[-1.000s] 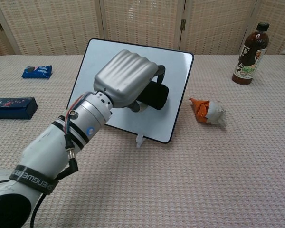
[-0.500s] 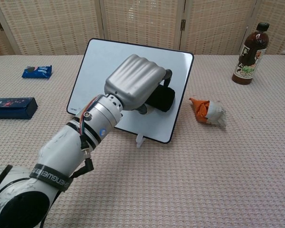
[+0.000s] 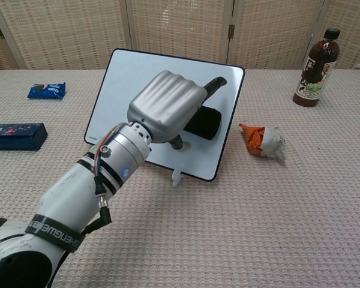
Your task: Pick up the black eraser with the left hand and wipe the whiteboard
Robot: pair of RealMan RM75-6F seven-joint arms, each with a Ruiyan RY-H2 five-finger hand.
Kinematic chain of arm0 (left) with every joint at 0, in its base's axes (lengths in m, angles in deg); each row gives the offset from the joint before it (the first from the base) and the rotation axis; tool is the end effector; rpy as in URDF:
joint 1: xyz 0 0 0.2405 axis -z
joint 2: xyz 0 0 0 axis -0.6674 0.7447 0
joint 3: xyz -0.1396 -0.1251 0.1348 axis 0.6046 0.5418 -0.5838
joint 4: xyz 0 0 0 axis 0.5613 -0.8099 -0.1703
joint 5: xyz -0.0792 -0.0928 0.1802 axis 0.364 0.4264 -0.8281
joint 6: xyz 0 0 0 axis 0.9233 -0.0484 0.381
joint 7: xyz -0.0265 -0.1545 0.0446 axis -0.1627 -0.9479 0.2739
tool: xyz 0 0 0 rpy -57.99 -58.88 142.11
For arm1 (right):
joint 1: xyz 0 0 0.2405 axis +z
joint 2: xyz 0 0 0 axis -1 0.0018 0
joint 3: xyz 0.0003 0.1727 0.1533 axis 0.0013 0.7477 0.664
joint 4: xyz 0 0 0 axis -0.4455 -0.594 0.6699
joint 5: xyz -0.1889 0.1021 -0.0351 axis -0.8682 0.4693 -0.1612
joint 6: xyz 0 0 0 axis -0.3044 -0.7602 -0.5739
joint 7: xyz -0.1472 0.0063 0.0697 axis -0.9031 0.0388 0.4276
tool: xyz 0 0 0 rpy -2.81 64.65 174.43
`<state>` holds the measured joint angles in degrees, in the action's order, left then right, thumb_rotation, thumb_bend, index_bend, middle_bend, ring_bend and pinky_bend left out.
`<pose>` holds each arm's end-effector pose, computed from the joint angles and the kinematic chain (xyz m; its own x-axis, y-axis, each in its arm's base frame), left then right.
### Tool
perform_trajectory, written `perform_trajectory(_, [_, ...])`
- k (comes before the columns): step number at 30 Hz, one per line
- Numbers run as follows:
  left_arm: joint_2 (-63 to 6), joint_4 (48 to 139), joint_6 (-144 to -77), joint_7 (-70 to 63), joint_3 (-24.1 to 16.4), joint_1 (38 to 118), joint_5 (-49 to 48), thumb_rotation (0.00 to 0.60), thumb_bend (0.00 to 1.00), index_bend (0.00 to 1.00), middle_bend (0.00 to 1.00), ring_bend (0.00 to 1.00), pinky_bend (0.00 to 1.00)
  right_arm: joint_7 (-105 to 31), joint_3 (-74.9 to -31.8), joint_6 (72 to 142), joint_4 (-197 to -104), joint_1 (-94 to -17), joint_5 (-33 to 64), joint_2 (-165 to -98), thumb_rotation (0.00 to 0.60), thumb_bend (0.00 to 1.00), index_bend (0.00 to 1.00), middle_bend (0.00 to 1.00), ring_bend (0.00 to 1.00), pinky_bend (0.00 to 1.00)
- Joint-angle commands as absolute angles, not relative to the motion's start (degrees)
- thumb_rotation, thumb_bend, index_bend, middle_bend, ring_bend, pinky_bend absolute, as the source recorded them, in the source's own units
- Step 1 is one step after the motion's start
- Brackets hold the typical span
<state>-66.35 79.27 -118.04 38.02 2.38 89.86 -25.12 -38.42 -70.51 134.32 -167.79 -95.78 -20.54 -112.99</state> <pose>-0.0070 0.3143 -0.1065 0.5745 -0.3252 0.7511 0.5690 -0.5010 -0.6521 -0.2909 -0.1051 0.1180 0.3879 -0.1341 0.9119 -0.9217 -0.0553 0.3839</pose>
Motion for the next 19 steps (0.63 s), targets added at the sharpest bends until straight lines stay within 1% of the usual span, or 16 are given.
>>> perform_trajectory(1, [-61.85, 87.88, -119.73, 43.41, -0.07, 85.8, -23.85, 0.6, 0.13, 0.09, 1.0, 0.85, 0.92, -38.47, -70.65, 134.7, -167.66, -95.93, -21.03, -113.01, 0.6, 0.32, 0.0, 0.0, 0.0, 0.0])
perform_trajectory(4, [-56.33, 96.87, -122.1, 46.55, -2.55, 81.71, -23.28, 0.6, 0.13, 0.07, 1.0, 0.81, 0.92, -38.74, -70.97, 135.3, -167.4, -96.18, -22.02, -113.16, 0.6, 0.32, 0.0, 0.0, 0.0, 0.0])
perform_trajectory(6, [-51.39, 103.83, -124.47, 47.83, -4.62, 78.29, -22.99, 0.6, 0.13, 0.06, 0.94, 0.74, 0.88, -39.16, -71.2, 135.51, -167.18, -96.26, -22.75, -113.4, 0.6, 0.32, 0.0, 0.0, 0.0, 0.0])
perform_trajectory(7, [-49.02, 107.13, -125.4, 47.88, -5.61, 76.69, -22.64, 0.6, 0.13, 0.05, 0.87, 0.69, 0.83, -39.37, -71.32, 135.51, -167.11, -96.26, -23.04, -113.52, 0.6, 0.32, 0.0, 0.0, 0.0, 0.0])
perform_trajectory(8, [-45.59, 111.81, -126.61, 47.47, -7.06, 74.42, -21.91, 0.6, 0.13, 0.05, 0.76, 0.6, 0.74, -39.66, -71.45, 135.47, -166.99, -96.23, -23.48, -113.73, 0.6, 0.32, 0.0, 0.0, 0.0, 0.0])
perform_trajectory(11, [-36.83, 121.78, -128.73, 44.82, -11.08, 69.57, -20.58, 0.6, 0.13, 0.03, 0.46, 0.35, 0.45, -40.52, -71.52, 135.07, -166.71, -95.98, -24.1, -114.36, 0.6, 0.32, 0.0, 0.0, 0.0, 0.0])
perform_trajectory(12, [-33.02, 124.91, -130.33, 42.82, -12.88, 67.38, -20.69, 0.6, 0.13, 0.03, 0.4, 0.3, 0.4, -40.98, -71.4, 134.86, -166.52, -95.8, -24.28, -114.73, 0.6, 0.32, 0.0, 0.0, 0.0, 0.0])
perform_trajectory(13, [-30.43, 126.53, -131.9, 41.14, -14.21, 65.65, -21.08, 0.6, 0.13, 0.02, 0.32, 0.23, 0.32, -41.26, -71.23, 134.77, -166.31, -95.66, -24.35, -115.1, 0.6, 0.32, 0.0, 0.0, 0.0, 0.0])
perform_trajectory(14, [-27.43, 127.68, -134.45, 38.34, -15.89, 63.21, -22.01, 0.6, 0.13, 0.02, 0.27, 0.19, 0.27, -41.64, -70.94, 134.66, -165.94, -95.45, -24.41, -115.62, 0.6, 0.32, 0.0, 0.0, 0.0, 0.0])
perform_trajectory(16, [-23.87, 127.71, -138.72, 33.01, -18.33, 59.25, -23.53, 0.6, 0.14, 0.02, 0.21, 0.13, 0.2, -42.29, -70.37, 134.42, -165.28, -95.11, -24.23, -116.44, 0.6, 0.32, 0.0, 0.0, 0.0, 0.0])
perform_trajectory(17, [-21.97, 126.7, -141.43, 28.84, -19.95, 56.6, -24.55, 0.6, 0.14, 0.02, 0.19, 0.11, 0.17, -42.88, -70.04, 134.1, -165.0, -94.98, -23.78, -116.89, 0.6, 0.32, 0.0, 0.0, 0.0, 0.0])
perform_trajectory(19, [-20.13, 123.88, -145.62, 22.91, -21.81, 52.57, -25.57, 0.6, 0.14, 0.02, 0.17, 0.09, 0.12, -43.77, -69.7, 133.83, -164.78, -94.9, -23.32, -117.45, 0.6, 0.32, 0.0, 0.0, 0.0, 0.0])
